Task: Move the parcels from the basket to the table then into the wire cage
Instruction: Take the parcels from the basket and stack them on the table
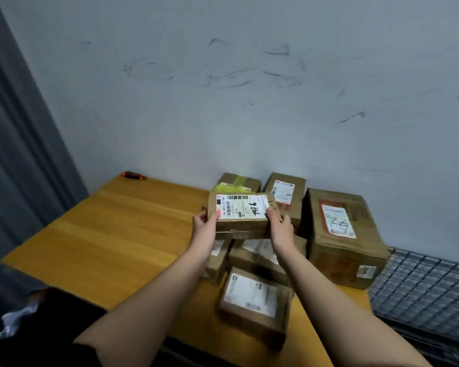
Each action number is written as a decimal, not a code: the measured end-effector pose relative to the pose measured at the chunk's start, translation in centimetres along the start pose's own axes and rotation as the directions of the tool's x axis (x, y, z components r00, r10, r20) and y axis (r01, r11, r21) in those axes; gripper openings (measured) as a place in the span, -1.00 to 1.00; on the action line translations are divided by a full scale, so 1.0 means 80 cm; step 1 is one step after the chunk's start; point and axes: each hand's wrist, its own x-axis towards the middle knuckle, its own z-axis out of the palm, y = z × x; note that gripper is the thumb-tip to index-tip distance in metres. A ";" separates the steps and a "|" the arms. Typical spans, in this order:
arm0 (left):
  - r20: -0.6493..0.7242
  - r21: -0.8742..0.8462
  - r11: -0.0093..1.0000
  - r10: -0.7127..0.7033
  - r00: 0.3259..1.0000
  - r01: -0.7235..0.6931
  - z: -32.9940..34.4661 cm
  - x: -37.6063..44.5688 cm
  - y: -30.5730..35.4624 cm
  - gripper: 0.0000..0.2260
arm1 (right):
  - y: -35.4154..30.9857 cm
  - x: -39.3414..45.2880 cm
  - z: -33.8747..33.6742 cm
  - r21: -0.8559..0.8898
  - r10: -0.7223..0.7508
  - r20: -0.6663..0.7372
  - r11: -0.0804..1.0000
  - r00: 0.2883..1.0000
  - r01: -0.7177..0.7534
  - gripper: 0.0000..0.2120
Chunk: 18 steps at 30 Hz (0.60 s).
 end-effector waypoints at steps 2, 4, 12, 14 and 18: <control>0.045 0.024 1.000 0.011 0.999 -0.012 0.059 0.020 0.013 -0.60 | -0.008 0.047 -0.040 -0.020 0.000 -0.036 1.000 0.999 -0.001 -0.40; 0.073 0.045 0.999 0.016 0.997 -0.020 0.109 0.042 0.019 -0.54 | -0.014 0.085 -0.070 -0.041 -0.012 -0.065 0.999 0.998 0.009 -0.38; 0.228 0.137 0.986 -0.127 0.965 0.098 0.306 0.110 0.019 -0.53 | -0.020 0.215 -0.205 -0.104 0.027 -0.244 0.993 0.969 -0.054 -0.32; 0.254 0.155 0.976 -0.191 0.948 0.156 0.340 0.118 0.014 -0.62 | -0.012 0.235 -0.230 -0.131 0.025 -0.268 0.989 0.963 -0.063 -0.32; 0.317 0.223 0.953 -0.270 0.909 0.206 0.392 0.125 0.003 -0.63 | 0.001 0.269 -0.274 -0.258 0.059 -0.324 0.955 0.944 -0.147 -0.38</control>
